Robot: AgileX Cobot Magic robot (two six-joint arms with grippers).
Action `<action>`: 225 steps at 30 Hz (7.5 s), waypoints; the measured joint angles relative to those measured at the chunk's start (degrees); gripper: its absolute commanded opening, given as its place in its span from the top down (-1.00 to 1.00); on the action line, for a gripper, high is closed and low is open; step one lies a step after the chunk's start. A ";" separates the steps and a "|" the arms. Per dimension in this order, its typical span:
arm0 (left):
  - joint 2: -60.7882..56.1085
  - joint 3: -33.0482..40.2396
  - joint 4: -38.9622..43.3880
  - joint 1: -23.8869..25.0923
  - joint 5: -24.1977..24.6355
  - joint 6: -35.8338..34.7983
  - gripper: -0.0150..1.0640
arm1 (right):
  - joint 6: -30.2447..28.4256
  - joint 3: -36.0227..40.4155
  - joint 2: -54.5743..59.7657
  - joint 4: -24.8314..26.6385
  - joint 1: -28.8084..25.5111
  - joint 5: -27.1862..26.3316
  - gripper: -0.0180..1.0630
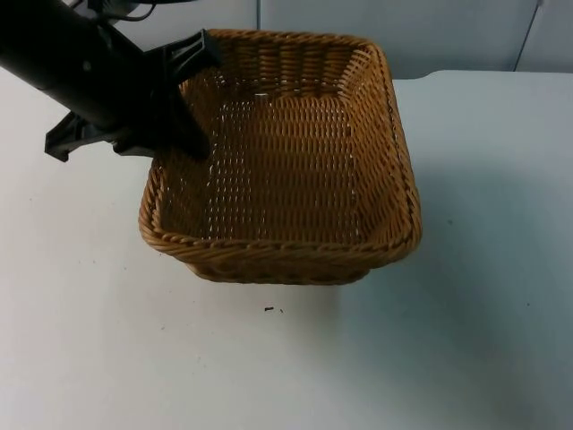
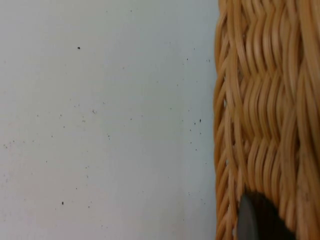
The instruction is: Pick up the basket with the left hand and place the ball into the basket with the right hand.
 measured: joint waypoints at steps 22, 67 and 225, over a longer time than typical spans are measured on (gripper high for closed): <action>0.00 0.00 0.12 0.00 0.45 -0.36 0.98 | 2.85 -1.19 18.86 -3.37 18.27 -0.31 0.97; 0.00 0.23 0.11 0.00 0.43 -0.46 0.98 | 3.53 -1.31 26.18 -4.52 18.30 -6.28 -0.14; -48.87 10.92 14.88 -0.56 5.15 4.48 -0.79 | 14.80 30.04 -50.68 -17.21 9.22 3.42 -0.43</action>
